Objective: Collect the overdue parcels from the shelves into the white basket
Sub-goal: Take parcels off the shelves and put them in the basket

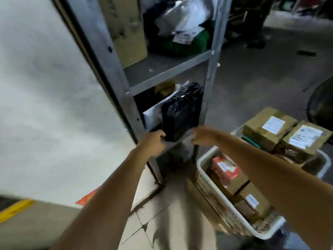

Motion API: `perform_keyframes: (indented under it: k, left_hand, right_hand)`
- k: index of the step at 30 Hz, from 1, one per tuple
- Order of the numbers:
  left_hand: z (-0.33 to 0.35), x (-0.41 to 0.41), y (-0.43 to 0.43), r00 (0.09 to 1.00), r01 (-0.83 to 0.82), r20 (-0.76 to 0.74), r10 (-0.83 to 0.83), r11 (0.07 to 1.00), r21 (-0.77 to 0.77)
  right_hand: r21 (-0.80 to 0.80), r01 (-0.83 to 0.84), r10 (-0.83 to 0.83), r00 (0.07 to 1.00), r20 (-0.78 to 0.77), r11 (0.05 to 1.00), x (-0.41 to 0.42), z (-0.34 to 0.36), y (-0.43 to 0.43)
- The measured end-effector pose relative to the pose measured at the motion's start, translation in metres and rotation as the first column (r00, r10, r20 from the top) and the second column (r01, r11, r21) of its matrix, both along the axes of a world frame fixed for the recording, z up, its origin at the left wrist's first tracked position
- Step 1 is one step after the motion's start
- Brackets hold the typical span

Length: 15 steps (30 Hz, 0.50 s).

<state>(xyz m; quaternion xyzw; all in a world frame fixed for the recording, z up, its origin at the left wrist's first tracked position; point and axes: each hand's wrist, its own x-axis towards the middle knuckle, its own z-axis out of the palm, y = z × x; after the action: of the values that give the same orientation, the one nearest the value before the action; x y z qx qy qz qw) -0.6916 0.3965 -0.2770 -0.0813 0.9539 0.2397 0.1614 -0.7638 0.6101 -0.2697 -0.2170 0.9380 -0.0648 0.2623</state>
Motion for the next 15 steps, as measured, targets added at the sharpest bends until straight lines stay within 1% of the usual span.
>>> perform_keyframes:
  k: [3, 6, 9, 12, 15]
  left_hand:
    - [0.014, 0.077, -0.055, 0.984, -0.176, -0.032, 0.176, 0.984, 0.006]
    - [0.025, 0.163, -0.113, 0.922, -0.387, -0.033, 0.386, 0.922, -0.028]
    - [0.030, 0.259, -0.167, 0.818, -0.575, -0.046, 0.573, 0.816, -0.064]
    - [0.034, 0.366, -0.202, 0.676, -0.737, -0.065, 0.734, 0.671, -0.083]
    - [0.031, 0.463, -0.213, 0.554, -0.832, -0.046, 0.831, 0.551, -0.071]
  right_hand:
    - [-0.017, -0.166, 0.166, 0.986, 0.004, 0.986, 0.036, 0.006, -0.066]
    - [-0.045, -0.289, 0.290, 0.957, 0.009, 0.956, 0.077, 0.016, -0.135]
    - [-0.056, -0.421, 0.422, 0.907, 0.006, 0.906, 0.125, 0.025, -0.207]
    - [-0.087, -0.572, 0.574, 0.819, 0.002, 0.816, 0.196, 0.036, -0.280]
    - [-0.106, -0.687, 0.691, 0.723, 0.004, 0.719, 0.274, 0.039, -0.333]
